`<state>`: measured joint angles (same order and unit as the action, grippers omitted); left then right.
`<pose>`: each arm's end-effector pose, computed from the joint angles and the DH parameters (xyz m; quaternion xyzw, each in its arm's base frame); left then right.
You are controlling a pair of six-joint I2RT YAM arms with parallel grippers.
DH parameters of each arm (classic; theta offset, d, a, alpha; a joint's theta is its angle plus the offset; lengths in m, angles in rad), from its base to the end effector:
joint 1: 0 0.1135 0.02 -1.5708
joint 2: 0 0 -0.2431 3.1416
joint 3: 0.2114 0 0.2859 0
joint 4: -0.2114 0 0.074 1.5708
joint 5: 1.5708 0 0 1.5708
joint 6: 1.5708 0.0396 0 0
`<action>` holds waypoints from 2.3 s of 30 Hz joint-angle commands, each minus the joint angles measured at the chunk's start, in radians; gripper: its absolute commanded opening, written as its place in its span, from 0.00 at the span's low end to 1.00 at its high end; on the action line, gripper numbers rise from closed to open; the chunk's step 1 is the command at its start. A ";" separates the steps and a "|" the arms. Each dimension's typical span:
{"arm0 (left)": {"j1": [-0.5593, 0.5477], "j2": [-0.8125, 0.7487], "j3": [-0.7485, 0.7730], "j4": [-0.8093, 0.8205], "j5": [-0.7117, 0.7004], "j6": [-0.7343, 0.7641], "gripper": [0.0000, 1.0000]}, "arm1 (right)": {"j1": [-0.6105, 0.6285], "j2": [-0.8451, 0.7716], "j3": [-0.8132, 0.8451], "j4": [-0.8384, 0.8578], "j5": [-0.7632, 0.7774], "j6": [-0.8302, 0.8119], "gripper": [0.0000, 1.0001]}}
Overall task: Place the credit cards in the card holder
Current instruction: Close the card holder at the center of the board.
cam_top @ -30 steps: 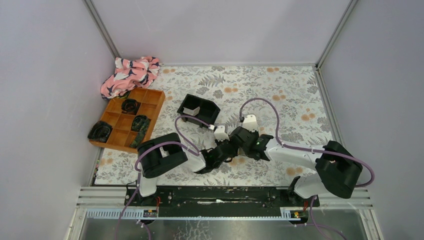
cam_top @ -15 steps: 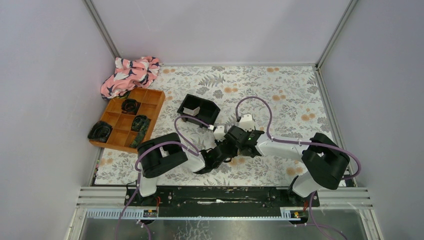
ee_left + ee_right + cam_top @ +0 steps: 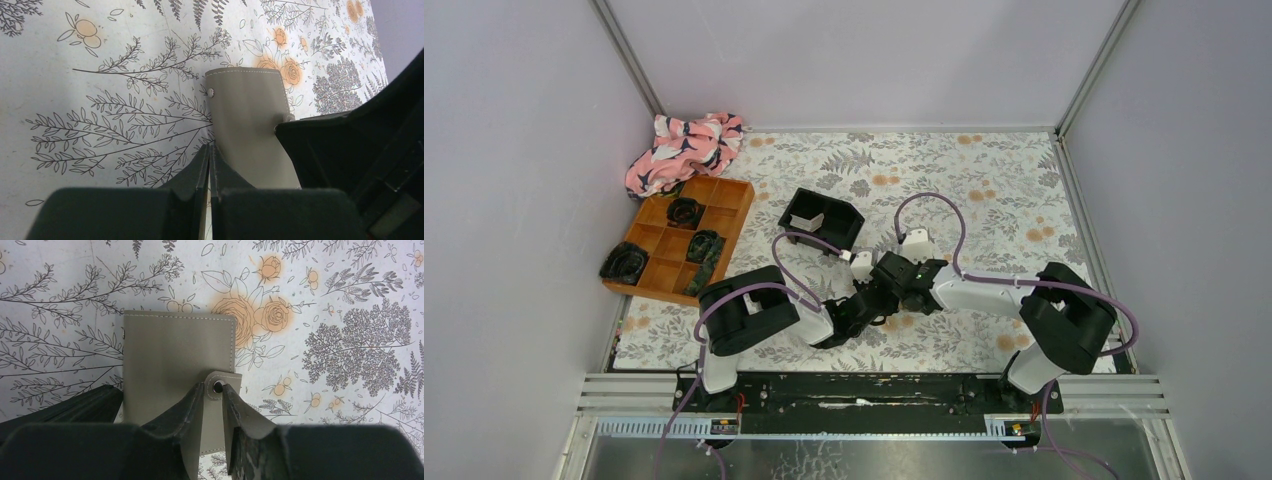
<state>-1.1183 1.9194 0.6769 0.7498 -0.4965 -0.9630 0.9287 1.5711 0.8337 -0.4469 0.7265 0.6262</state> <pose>0.1682 -0.3028 0.0452 -0.0612 0.8392 -0.3227 0.4335 0.2046 0.2296 0.1171 -0.0708 0.9172 -0.1226 0.3725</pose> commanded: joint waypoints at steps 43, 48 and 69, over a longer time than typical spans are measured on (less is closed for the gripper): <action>0.011 0.031 -0.025 -0.025 0.011 0.015 0.05 | 0.007 0.004 0.043 -0.034 0.108 0.006 0.32; 0.012 0.032 -0.031 -0.017 0.012 0.014 0.05 | 0.007 0.018 0.054 -0.040 0.109 0.005 0.32; 0.017 0.024 -0.062 0.011 0.015 0.007 0.05 | 0.008 0.023 0.039 -0.012 0.082 0.006 0.10</action>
<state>-1.1088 1.9194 0.6422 0.8070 -0.4862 -0.9695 0.9287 1.6173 0.8555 -0.4660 0.7845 0.6151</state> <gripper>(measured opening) 0.052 0.125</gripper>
